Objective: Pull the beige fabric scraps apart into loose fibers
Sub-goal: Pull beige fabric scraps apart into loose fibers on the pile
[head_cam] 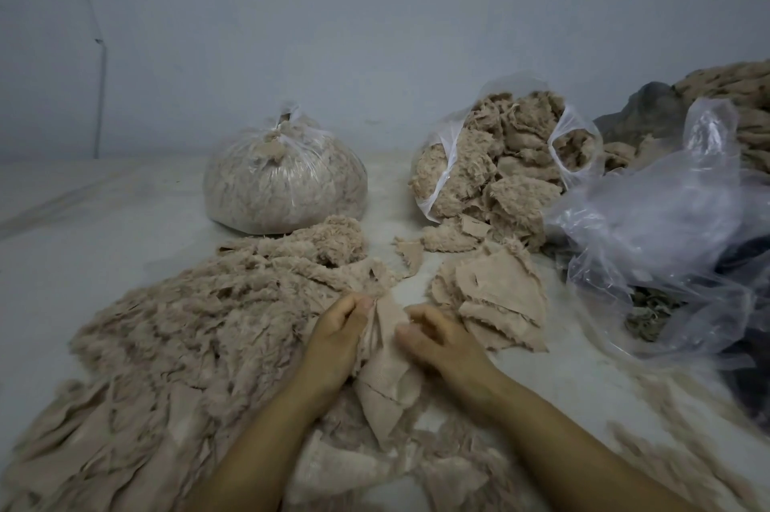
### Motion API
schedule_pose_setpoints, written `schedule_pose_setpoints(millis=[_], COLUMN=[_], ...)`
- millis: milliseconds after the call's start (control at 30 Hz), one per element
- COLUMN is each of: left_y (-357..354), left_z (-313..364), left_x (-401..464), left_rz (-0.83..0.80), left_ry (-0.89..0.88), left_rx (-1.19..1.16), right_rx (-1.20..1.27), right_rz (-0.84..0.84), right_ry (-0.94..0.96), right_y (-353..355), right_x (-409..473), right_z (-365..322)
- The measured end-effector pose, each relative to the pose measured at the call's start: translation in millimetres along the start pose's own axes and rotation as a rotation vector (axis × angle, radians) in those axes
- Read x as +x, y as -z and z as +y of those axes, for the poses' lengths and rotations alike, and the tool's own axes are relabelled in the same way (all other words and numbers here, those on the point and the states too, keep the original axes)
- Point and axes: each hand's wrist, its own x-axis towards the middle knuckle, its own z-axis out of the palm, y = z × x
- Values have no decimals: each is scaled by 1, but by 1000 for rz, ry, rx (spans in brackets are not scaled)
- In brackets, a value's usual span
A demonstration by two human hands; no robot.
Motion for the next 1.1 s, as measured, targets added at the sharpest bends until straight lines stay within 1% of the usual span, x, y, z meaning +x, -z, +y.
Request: schedule_pose_setpoints(millis=[67,133,167,200,267,300,333,400,433,467,567,667,800,833,867,933,1000,1100], left_y=[-1,-1,-1,-1,1,2,2,-2,-4,-5,-5,-4,6,11,14,14,12,13], left_z=[-3,-7,-9,-8,-7,-7,-6,-5,-4,-4,-5,-5,-6,-6,-5,-3,1,6], left_x=[-2,-2,-1,1,5,6,6,2,0,0,6,9,14,14,12,9,5,0], left_rz=[-43,-84,-57,-5,102,113,86,-33,-63,-50,58,106,290,313,306,237,109,-168], left_ry=[-68,-98,-103,-104,-99,-102,-111,-139,-144,-145,-132,-100,-20,-13,-14,-25,-30,-84], left_rx=[140,348,404,396,274,224,210,251,275,287,296,259,137,105,81,45,54,291], right_rx=[32,120,180,224,235,231,227,202,192,198,253,267,367,384,389,392,391,296], right_rz=[75,179,207,217,200,177,151,140,167,209,295,361,504,516,508,485,508,641], right_ry=[10,-32,-63,-92,-141,-155,-159,-132,-115,-101,-97,-124,-118,-99,-86,-81,-79,-36], right_y=[-9,-10,-10,-8,-3,-3,-4,-7,-9,-11,-15,-18,-4,3,9,15,22,48], right_x=[2,4,4,4,4,3,2,2,4,5,6,7,9,9,9,9,14,29], right_z=[4,4,3,2,1,0,0,0,1,0,-3,-3,-7,-8,-8,-8,-10,-14])
